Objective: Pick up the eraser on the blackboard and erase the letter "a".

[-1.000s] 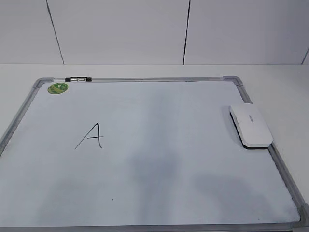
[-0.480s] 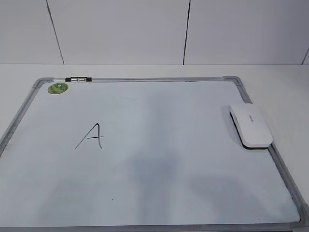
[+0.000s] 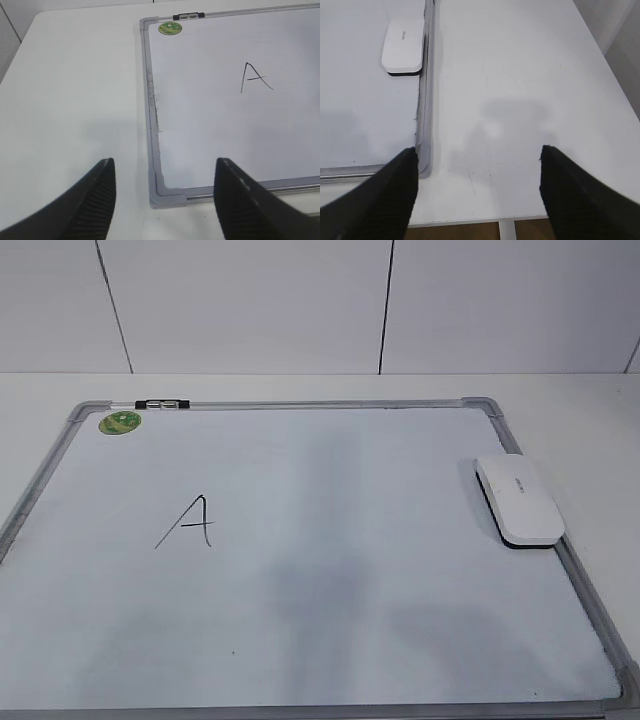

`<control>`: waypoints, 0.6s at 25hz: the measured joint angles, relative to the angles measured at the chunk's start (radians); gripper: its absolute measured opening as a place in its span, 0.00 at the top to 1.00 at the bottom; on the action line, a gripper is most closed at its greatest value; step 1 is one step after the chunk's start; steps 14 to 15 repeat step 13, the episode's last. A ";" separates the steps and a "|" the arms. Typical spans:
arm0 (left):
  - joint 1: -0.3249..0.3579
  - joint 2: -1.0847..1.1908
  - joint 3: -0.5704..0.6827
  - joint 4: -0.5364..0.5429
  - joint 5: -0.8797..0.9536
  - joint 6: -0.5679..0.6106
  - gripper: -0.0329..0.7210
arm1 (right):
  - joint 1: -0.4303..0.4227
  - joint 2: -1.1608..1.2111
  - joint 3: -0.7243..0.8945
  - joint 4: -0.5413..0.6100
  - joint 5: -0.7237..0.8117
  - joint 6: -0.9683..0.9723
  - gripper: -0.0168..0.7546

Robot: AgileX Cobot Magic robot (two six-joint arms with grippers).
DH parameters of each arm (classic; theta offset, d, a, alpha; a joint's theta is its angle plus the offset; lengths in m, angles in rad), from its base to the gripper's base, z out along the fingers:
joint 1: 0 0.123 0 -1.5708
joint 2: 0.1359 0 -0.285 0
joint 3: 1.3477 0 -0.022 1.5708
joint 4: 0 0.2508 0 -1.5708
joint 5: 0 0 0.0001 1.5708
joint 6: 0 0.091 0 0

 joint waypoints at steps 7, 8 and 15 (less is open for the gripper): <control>0.000 0.000 0.000 0.000 0.000 0.000 0.37 | 0.000 0.000 0.000 0.000 0.000 -0.002 0.22; 0.000 0.000 0.000 0.000 0.000 0.000 0.37 | 0.000 0.000 0.000 0.000 0.000 -0.002 0.22; 0.000 0.000 0.000 0.000 0.000 0.000 0.37 | 0.000 0.000 0.000 0.000 0.000 -0.002 0.22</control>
